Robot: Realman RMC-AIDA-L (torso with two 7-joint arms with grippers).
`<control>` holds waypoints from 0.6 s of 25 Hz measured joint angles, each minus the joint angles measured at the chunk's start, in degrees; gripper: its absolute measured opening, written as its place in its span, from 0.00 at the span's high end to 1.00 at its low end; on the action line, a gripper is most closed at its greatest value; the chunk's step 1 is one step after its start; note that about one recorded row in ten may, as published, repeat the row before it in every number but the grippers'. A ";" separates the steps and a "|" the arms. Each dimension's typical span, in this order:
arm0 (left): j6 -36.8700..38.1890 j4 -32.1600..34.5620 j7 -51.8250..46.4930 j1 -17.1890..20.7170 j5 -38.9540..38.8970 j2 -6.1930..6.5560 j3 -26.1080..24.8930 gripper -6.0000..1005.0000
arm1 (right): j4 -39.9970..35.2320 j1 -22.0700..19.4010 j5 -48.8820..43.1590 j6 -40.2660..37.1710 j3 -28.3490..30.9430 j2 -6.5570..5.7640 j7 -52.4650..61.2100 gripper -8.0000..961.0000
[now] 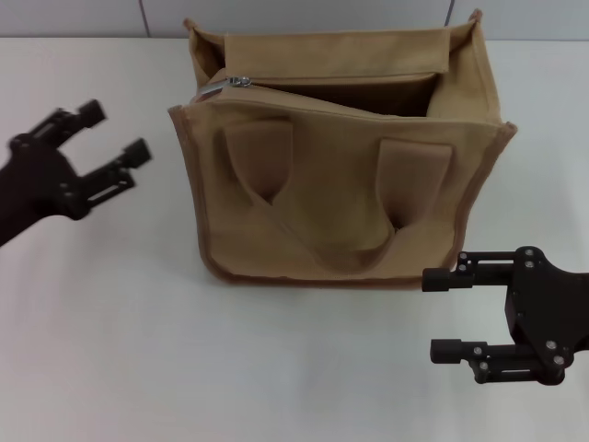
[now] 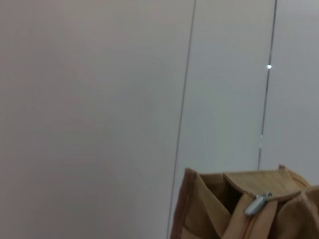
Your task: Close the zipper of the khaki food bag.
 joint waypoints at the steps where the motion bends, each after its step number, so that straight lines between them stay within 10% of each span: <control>1: -0.95 -0.20 0.02 -0.54 -0.02 -0.06 1.15 0.17 | 0.12 0.00 -0.01 0.12 0.01 0.00 -0.02 0.31; 15: -5.38 -5.97 3.39 -6.97 -1.37 -0.43 5.43 0.17 | 0.83 -0.52 -0.05 0.38 0.29 0.00 -0.11 0.31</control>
